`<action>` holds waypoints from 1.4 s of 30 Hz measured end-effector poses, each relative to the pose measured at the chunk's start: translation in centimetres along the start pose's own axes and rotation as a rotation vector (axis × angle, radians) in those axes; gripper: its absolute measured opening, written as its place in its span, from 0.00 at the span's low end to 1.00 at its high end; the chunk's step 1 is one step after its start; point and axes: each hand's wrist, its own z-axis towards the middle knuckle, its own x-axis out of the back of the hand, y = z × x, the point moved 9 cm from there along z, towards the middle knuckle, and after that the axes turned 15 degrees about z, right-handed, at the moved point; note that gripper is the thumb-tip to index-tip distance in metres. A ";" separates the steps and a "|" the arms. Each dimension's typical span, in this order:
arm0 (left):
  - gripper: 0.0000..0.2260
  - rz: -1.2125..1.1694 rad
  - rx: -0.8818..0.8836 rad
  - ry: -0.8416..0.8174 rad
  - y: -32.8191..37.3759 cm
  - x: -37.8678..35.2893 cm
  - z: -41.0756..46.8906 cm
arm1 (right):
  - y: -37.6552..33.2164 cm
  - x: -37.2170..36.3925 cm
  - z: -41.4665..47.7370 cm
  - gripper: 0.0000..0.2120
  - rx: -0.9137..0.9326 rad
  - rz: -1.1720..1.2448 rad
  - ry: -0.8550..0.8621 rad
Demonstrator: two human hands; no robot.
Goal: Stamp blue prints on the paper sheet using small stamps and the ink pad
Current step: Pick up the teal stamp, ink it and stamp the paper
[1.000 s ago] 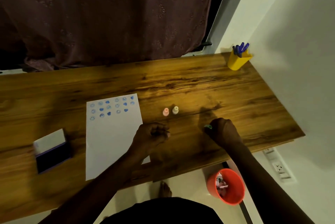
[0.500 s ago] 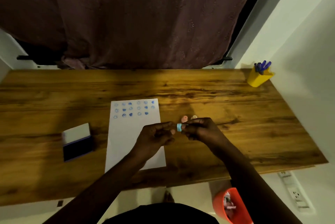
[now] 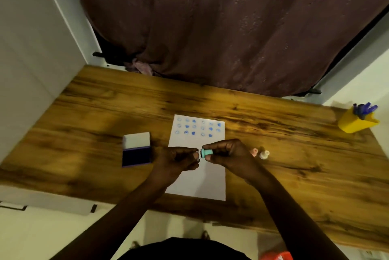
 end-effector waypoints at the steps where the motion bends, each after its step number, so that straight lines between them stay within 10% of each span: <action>1: 0.14 0.008 0.014 0.025 -0.4 0.9 -0.1 | -0.1 -0.5 0.5 0.15 0.004 -0.031 0.008; 20: 0.10 -0.109 0.172 0.530 -6.0 22.0 -7.3 | -0.6 -21.3 10.6 0.11 0.255 -0.796 -0.234; 42: 0.09 -0.062 0.227 0.514 -8.3 24.7 -7.0 | 2.8 -27.8 11.7 0.11 0.233 -1.151 -0.195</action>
